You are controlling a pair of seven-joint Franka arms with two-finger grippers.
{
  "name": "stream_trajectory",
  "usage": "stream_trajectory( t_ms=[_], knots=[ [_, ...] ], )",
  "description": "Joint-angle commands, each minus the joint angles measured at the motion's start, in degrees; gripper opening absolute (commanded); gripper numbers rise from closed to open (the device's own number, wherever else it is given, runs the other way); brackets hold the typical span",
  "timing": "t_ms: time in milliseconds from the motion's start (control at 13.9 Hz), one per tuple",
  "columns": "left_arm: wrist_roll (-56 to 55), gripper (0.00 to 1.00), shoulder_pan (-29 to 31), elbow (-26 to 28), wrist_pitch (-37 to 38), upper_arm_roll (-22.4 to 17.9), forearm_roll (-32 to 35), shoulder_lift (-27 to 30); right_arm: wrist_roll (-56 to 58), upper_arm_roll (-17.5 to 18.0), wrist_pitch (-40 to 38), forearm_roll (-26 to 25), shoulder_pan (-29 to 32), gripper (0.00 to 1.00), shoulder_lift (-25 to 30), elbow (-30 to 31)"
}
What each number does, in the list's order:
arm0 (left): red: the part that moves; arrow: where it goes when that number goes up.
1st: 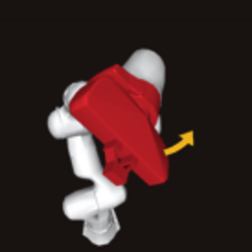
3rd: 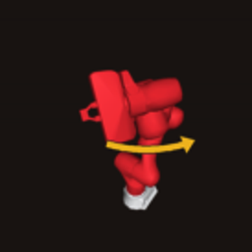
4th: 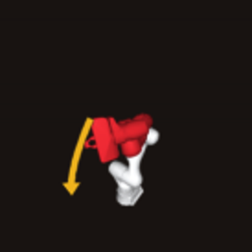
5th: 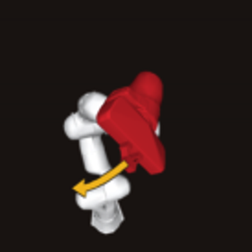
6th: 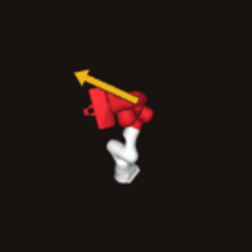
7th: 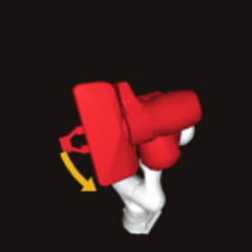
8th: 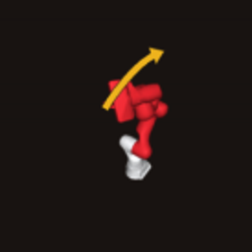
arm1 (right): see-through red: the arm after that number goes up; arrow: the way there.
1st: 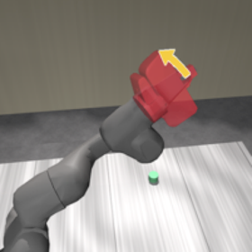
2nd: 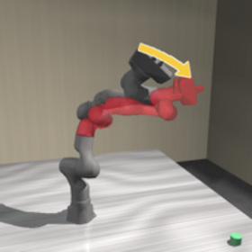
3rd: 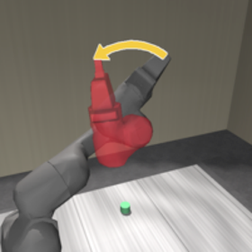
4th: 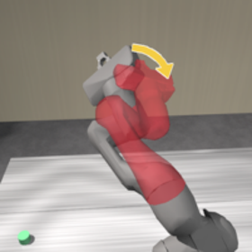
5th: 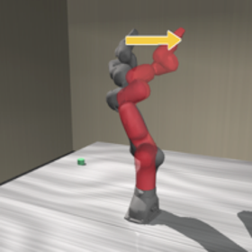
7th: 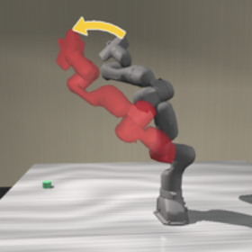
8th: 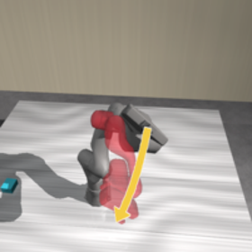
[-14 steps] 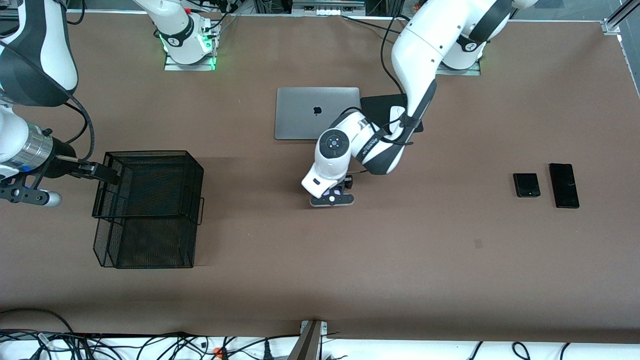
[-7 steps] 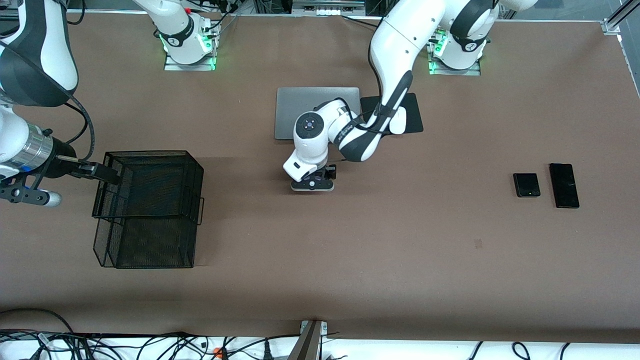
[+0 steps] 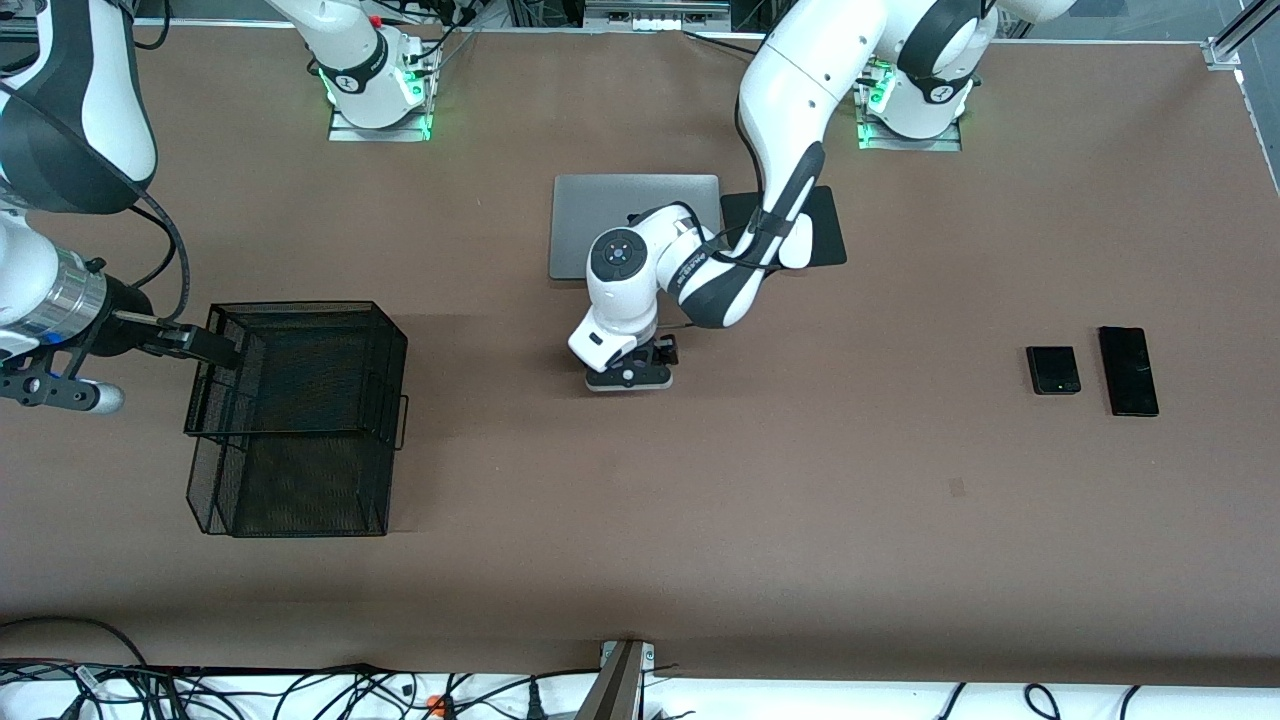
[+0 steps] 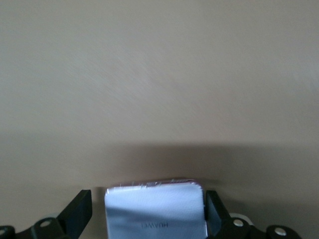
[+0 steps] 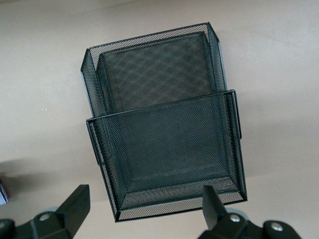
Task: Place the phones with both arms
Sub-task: 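Carry the white phone beside the laptop and release it, then grasp the white phone with the right gripper while the left gripper reaches the flip phone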
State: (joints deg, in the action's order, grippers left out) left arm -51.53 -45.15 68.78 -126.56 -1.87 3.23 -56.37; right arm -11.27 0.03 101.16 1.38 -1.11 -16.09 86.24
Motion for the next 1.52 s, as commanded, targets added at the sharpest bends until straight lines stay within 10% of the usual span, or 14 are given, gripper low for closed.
stream_trajectory(
  t_ms=[0, 650, 1011, 1444],
  knots=[
    [0.6, 1.0, 5.1, -7.2, 11.6, 0.7, -1.4, 0.5, 0.5, 0.2, -0.3, -0.5, 0.1, 1.0, 0.4, 0.2],
    [25.6, 1.0, 20.1, -3.2, 37.1, 0.0, -4.6, 10.6, -4.5, 0.5, -0.9, -0.2, -12.2, 1.0, 0.2, -1.0],
    [45.4, 1.0, 30.9, 14.0, 33.6, -0.3, 7.1, 19.9, -3.8, 1.0, 5.4, 5.7, -26.0, 1.0, -11.1, -8.3],
    [55.6, 1.0, 45.7, 34.0, 10.9, -0.2, 11.9, 28.8, -9.6, 0.9, 14.0, 4.9, -34.7, 1.0, -23.7, -12.9]
  ],
)
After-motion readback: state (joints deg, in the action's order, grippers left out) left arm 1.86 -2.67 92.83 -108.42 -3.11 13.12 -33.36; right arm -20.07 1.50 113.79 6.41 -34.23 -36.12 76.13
